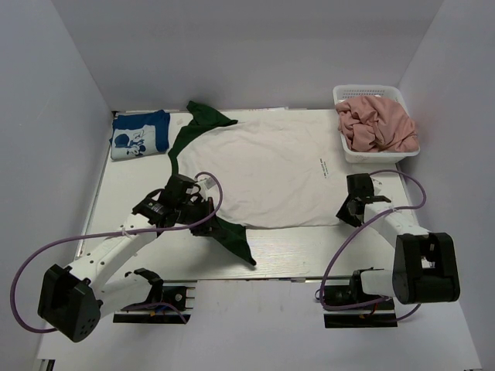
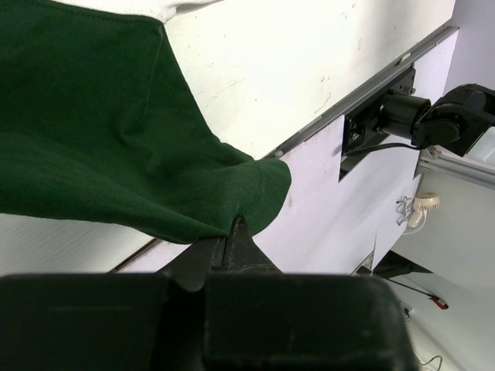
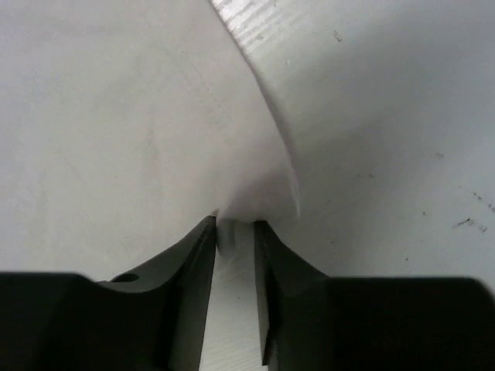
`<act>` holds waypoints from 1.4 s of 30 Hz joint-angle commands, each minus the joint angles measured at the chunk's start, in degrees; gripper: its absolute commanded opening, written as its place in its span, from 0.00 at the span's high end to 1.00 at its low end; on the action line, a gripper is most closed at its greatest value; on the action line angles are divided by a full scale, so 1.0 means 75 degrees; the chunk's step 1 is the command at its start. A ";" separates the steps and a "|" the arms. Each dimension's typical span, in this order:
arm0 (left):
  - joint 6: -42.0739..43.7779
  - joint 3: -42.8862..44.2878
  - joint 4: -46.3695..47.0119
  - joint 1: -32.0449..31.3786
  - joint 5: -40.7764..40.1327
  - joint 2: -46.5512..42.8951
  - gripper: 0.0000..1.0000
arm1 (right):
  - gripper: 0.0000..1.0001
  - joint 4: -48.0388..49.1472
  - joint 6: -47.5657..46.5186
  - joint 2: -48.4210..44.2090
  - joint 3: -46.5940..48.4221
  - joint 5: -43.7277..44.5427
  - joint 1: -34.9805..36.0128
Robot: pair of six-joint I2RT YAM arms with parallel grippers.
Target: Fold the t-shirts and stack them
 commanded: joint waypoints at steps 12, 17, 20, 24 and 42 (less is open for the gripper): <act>-0.0046 0.0786 0.1029 0.0168 -0.0224 0.0222 1.00 | 1.00 0.0462 -0.0737 -0.0096 0.0502 -0.1378 0.0000; -0.0046 0.1630 0.1101 0.0168 -0.1253 0.0468 1.00 | 1.00 0.0474 -0.0865 0.0079 0.1098 -0.1590 0.0000; -0.0046 0.2075 0.1171 0.0168 -0.1874 0.0540 1.00 | 1.00 0.0416 -0.0924 0.0173 0.1310 -0.1684 -0.0023; 0.0106 0.2860 0.0949 0.0237 -0.2954 0.0959 1.00 | 1.00 0.0439 -0.1006 0.0407 0.1849 -0.1731 -0.0012; 0.0810 0.5380 0.1182 0.1468 -0.5112 0.3867 1.00 | 1.00 0.0309 -0.0877 0.2938 0.4966 -0.1274 -0.0024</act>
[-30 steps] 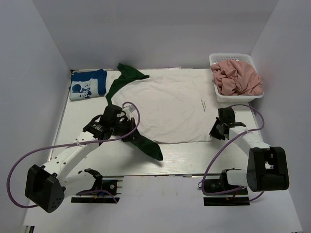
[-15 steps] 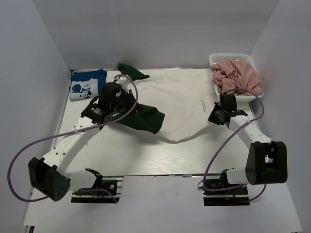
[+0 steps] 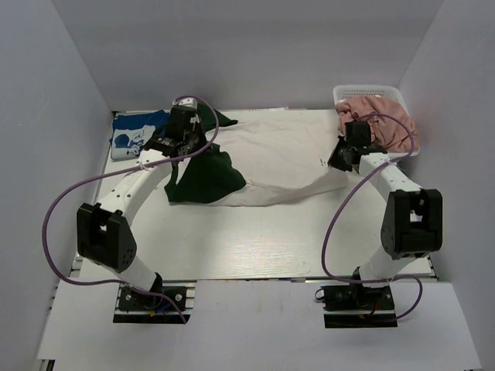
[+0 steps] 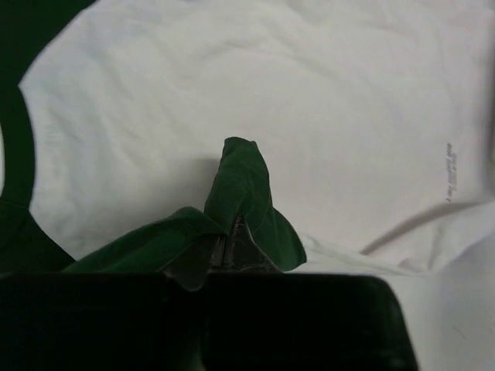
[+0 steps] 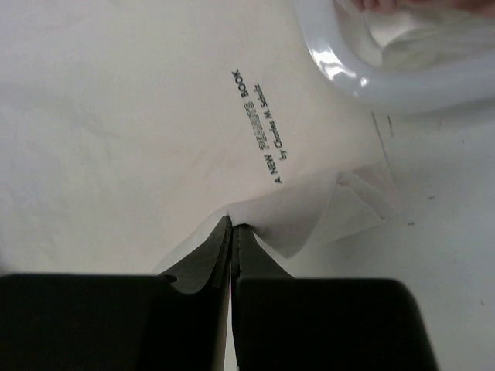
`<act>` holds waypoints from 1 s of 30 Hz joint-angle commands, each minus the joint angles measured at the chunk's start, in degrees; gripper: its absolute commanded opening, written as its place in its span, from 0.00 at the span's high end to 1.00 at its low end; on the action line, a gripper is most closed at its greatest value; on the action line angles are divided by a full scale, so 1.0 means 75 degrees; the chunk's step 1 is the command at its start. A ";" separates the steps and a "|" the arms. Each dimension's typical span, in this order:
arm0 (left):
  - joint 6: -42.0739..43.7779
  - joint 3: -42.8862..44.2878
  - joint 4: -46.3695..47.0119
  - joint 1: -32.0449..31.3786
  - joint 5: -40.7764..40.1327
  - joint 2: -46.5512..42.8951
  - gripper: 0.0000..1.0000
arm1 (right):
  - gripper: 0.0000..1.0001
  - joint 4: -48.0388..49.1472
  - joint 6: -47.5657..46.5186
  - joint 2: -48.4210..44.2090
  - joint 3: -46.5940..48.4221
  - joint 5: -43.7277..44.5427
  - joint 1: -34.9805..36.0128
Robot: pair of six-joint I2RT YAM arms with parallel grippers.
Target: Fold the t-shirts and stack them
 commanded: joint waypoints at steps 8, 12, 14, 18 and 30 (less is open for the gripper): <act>0.1081 0.0242 0.1851 0.0943 -0.0035 0.0989 1.00 | 1.00 0.0150 -0.0541 0.1847 0.2047 0.0145 -0.0014; 0.1877 0.0068 0.3092 0.1120 0.0493 0.1704 1.00 | 1.00 0.0045 -0.0683 0.2713 0.2913 0.0016 0.0032; 0.1879 -0.0085 0.3994 0.1272 0.0645 0.2020 1.00 | 1.00 -0.0060 -0.0695 0.2856 0.3056 0.0040 0.0032; 0.2067 0.0860 0.3965 0.1448 0.0930 0.3329 0.42 | 0.79 -0.0143 -0.0671 0.3020 0.3221 0.0063 0.0044; 0.1143 0.1815 0.1934 0.1777 0.1243 0.3207 0.01 | 0.23 0.0079 -0.1187 0.1967 0.2309 -0.0463 0.0641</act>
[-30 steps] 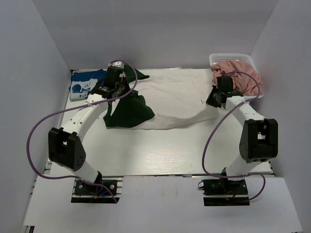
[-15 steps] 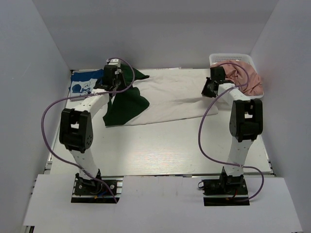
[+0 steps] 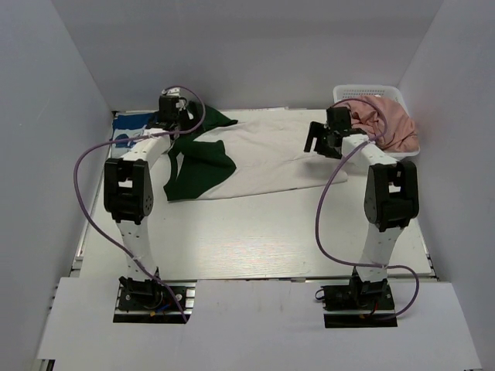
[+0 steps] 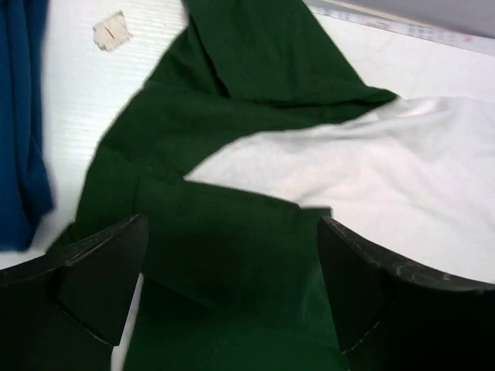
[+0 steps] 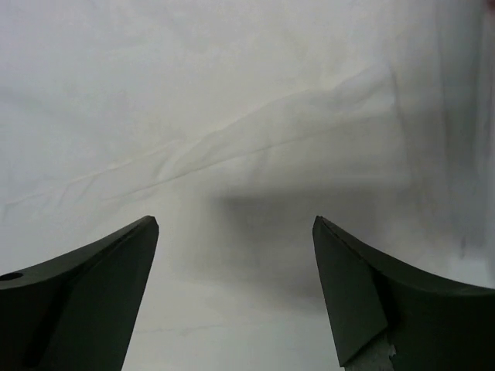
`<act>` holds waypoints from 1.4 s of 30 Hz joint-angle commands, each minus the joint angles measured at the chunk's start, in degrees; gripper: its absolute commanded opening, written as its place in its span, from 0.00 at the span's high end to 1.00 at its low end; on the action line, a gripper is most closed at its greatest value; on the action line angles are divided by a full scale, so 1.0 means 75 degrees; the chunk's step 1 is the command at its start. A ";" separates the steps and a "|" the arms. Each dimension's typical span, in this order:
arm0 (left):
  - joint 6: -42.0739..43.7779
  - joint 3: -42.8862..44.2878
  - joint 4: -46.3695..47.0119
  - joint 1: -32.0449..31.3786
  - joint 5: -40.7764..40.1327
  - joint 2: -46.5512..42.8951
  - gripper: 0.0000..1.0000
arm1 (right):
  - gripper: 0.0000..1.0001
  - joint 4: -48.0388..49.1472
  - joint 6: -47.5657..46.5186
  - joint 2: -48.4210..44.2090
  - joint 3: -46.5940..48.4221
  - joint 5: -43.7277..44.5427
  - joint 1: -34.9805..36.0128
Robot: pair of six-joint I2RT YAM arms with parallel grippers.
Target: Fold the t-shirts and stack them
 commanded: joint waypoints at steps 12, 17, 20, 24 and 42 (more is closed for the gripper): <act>-0.1464 -0.3843 0.0549 -0.0136 0.1747 -0.1638 0.01 | 0.10 0.1101 0.0448 -0.0400 -0.1689 -0.0439 0.0421; -0.1733 -0.4651 0.0479 -0.0136 0.2019 -0.1554 0.01 | 0.10 0.1206 0.0659 -0.0690 -0.2600 -0.0450 0.0468; -0.1910 -0.5294 0.0022 -0.0136 0.1842 -0.1624 0.01 | 0.10 0.1521 0.0823 -0.1066 -0.3235 -0.0857 0.0445; -0.2458 -0.6654 -0.0295 -0.0276 0.1888 -0.2477 0.01 | 0.10 0.1722 0.1104 -0.2423 -0.5329 -0.0943 0.0573; -0.3011 -0.7339 -0.2791 -0.0394 0.0132 -0.9558 0.01 | 0.10 0.0748 0.1364 -0.6297 -0.5372 -0.1061 0.3338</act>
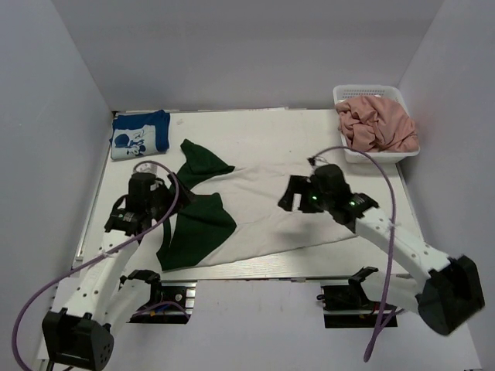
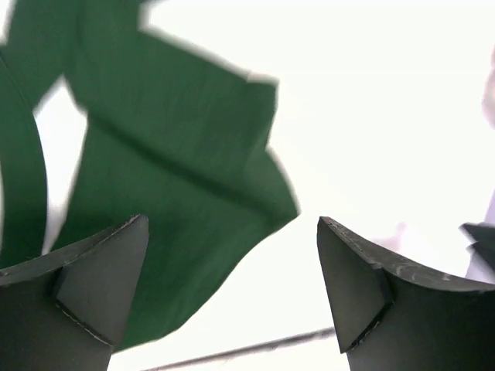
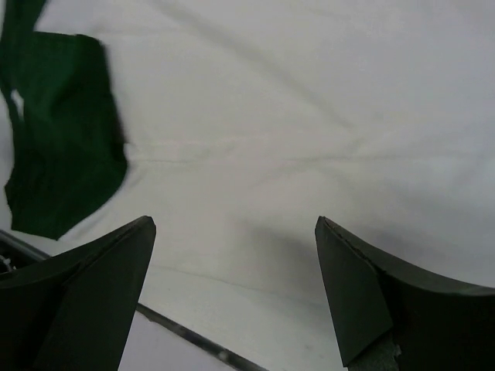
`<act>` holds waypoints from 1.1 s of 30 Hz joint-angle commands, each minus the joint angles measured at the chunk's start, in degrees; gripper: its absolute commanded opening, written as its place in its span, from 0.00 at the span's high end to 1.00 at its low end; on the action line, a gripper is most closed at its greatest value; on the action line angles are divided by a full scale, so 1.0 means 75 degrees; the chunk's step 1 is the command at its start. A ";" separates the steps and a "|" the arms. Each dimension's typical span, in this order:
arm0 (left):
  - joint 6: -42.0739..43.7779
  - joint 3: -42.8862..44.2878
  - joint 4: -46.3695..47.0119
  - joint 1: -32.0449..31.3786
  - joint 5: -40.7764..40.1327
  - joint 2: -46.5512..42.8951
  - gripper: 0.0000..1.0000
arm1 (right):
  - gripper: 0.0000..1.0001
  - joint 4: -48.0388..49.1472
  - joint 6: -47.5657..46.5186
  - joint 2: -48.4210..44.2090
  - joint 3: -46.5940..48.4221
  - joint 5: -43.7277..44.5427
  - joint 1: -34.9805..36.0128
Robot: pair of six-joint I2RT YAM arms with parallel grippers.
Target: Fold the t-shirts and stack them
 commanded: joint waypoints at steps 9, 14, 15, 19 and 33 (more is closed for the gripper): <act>-0.0724 0.0570 0.0388 0.0087 -0.0660 -0.0408 0.01 | 0.10 0.0996 -0.1411 0.6275 0.5750 -0.0069 0.2457; -0.0818 0.0815 -0.0198 0.0087 -0.1211 -0.0233 0.01 | 0.10 0.0785 -0.1845 0.7888 0.7549 -0.0161 0.2750; -0.0887 0.0722 -0.0198 0.0087 -0.1292 -0.0349 0.01 | 0.10 0.0832 -0.1869 0.8319 0.7784 -0.0162 0.2762; -0.0888 0.0546 -0.0198 0.0087 -0.1363 -0.0653 0.01 | 0.14 0.0412 -0.1881 0.9175 0.8686 -0.0232 0.2867; -0.0958 0.0393 -0.0280 0.0087 -0.1609 -0.0994 0.01 | 0.90 0.0515 -0.1529 0.8827 0.7705 -0.0221 0.2984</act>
